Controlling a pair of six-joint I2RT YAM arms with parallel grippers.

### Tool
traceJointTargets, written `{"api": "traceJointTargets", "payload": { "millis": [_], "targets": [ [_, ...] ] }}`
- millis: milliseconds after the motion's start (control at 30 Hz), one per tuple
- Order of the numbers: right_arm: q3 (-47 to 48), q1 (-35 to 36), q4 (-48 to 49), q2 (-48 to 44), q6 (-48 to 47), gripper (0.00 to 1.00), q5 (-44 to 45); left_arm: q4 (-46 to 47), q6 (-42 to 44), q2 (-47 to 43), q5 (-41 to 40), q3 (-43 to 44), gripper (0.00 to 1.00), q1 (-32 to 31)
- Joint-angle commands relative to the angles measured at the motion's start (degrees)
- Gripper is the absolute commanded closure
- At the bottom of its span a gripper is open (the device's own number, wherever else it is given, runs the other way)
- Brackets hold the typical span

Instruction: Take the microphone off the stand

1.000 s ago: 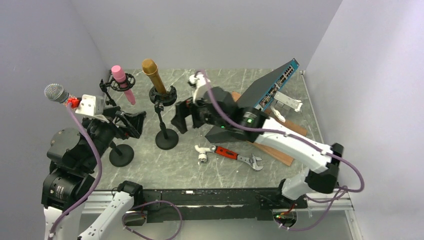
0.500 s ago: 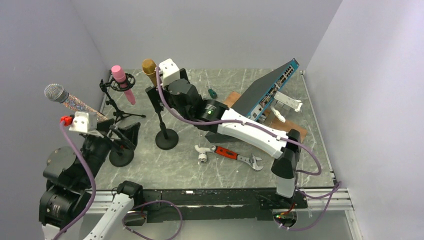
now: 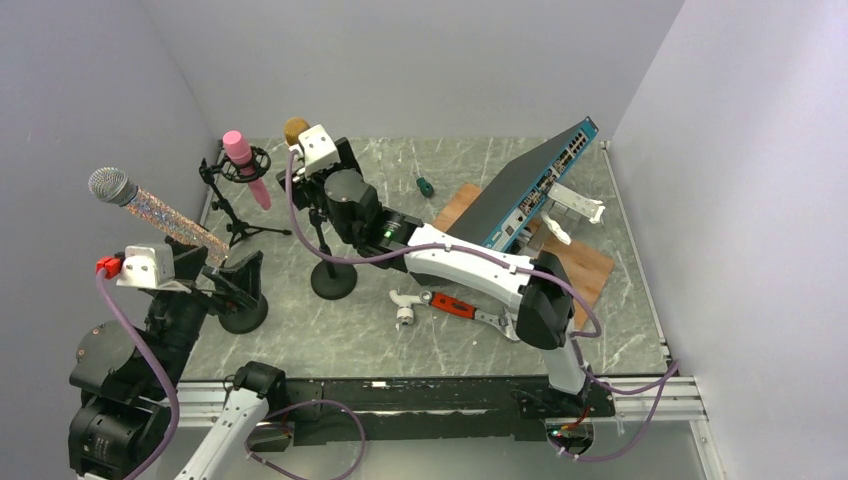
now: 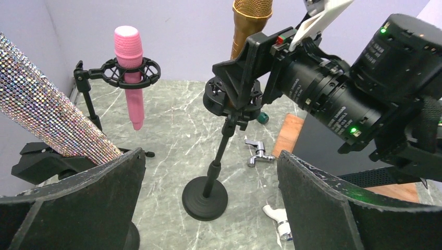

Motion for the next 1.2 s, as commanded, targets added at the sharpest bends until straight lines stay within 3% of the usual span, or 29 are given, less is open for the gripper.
{"api": "traceJointTargets", "payload": {
  "millis": [0, 300, 600, 933, 1167],
  "targets": [
    [1.64, -0.35, 7.66, 2.16, -4.18, 0.22, 2.35, 0.00, 1.32, -0.65, -1.12, -0.18, 0.01, 0.30],
    [2.59, -0.48, 8.67, 3.44, -4.37, 0.48, 2.64, -0.43, 2.16, -0.71, -1.08, -0.79, 0.01, 0.17],
    [4.51, -0.44, 8.14, 2.82, -5.52, 0.66, 1.95, -0.36, 2.21, -0.55, -0.22, -1.41, 0.01, 0.21],
    [12.36, -0.36, 5.05, 1.93, -6.51, 0.69, -0.38, -0.83, 1.31, -0.60, 1.35, -2.74, 0.01, 0.22],
    [21.89, -0.08, -2.26, 1.52, -4.26, 0.87, -2.67, -0.69, -0.06, 1.46, 4.56, -3.99, 0.01, 0.22]
  ]
}}
